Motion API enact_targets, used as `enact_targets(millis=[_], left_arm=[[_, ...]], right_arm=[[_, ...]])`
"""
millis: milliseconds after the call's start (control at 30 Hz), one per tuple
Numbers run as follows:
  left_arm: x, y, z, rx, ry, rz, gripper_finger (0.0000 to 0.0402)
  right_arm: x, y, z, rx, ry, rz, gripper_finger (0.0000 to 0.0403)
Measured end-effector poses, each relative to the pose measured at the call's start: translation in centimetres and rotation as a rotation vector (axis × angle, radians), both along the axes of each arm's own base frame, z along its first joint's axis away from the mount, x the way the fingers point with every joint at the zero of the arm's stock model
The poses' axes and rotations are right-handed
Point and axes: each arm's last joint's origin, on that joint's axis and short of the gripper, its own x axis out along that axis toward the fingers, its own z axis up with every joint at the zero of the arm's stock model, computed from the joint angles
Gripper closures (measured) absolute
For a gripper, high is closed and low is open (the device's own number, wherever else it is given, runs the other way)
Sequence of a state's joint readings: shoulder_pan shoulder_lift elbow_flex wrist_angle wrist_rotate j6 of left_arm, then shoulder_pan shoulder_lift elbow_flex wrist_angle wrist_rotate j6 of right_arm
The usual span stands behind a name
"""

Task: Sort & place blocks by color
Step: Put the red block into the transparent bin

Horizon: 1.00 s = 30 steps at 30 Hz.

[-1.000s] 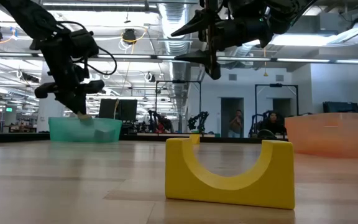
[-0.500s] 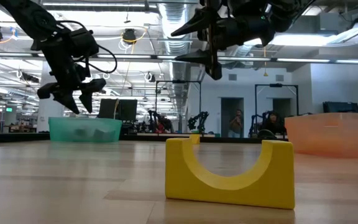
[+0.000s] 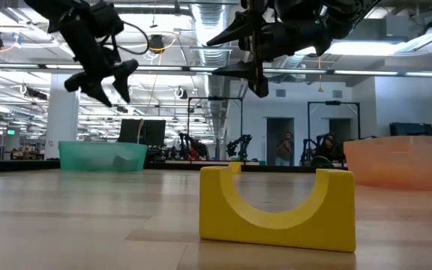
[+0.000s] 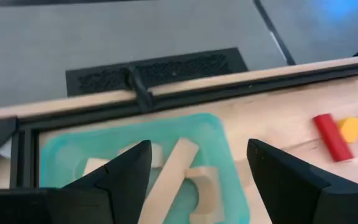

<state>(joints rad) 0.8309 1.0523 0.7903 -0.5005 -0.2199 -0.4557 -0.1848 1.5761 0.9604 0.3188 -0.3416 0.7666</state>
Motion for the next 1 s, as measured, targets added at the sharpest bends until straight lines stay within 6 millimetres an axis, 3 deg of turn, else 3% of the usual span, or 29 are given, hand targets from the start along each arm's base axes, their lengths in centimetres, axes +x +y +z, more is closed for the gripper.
enact_targets(millis=[133,267,433,600,800,1000], left_arm=[[0.9,-0.3,1.7,0.013,-0.064,-0.109,0.015],[3.0,-1.6,2.5,0.014,-0.202,-0.429,0.015],[6.3,-4.9,3.4,0.064,-0.319,-0.866,0.015],[8.3,-8.5,4.2,0.137,-0.38,-1.082,0.015],[8.2,-11.3,5.1,0.18,-0.408,-1.2,0.015],[6.2,-12.4,6.3,0.269,-0.45,-1.216,0.015]], right_arm=[[0.0,0.3,0.0,0.0,0.0,0.009,0.0148],[0.1,0.8,0.0,-0.006,-0.002,0.026,0.0148],[0.2,1.2,0.0,-0.014,-0.005,0.04,0.0148],[0.2,1.7,0.0,-0.015,-0.003,0.053,0.0148],[0.4,4.3,-0.2,-0.03,0.031,0.14,0.0148],[0.4,7.5,0.9,-0.09,0.247,0.2,0.0148]])
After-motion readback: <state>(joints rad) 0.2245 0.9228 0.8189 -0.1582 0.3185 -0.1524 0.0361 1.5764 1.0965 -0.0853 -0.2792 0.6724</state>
